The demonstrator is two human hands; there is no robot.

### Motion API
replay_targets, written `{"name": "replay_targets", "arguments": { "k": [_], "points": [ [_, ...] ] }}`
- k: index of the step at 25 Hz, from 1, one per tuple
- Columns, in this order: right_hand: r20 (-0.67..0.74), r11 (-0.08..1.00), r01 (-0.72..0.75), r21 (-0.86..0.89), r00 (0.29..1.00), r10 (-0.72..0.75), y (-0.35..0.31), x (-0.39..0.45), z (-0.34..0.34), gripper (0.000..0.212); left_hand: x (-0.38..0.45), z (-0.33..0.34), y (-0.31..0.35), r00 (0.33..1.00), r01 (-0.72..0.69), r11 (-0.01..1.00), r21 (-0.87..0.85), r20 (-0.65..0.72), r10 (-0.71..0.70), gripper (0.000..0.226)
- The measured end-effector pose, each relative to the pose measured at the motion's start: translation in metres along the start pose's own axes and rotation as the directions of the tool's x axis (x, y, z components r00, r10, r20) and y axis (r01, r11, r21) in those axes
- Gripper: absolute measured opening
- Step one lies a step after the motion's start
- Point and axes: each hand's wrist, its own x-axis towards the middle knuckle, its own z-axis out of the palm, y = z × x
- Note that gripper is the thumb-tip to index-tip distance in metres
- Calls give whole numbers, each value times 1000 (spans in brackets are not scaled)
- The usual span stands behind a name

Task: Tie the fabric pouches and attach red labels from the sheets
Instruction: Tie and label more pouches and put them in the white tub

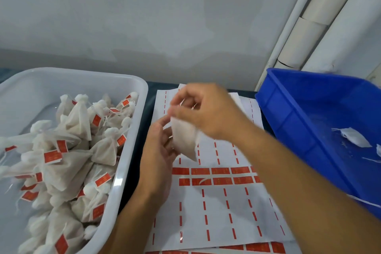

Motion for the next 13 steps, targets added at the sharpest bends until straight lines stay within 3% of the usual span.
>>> {"name": "replay_targets", "arguments": {
  "k": [3,7,9,13],
  "points": [
    [-63,993,-64,96,996,70,22,-18,30,9,-3,2,1,999,-22,995,98,-48,26,32],
    [-89,919,-180,351,971,223,48,-42,34,9,-3,1,-5,993,66,985,159,-107,-49,27],
    [-50,926,-190,326,975,218,57,-54,36,10,-4,-1,-6,992,82,985,153,-111,-65,29],
    [-130,961,-175,216,970,206,65,-70,40,14,-3,0,-8,991,79,980,184,-119,-57,30]
  ]
}}
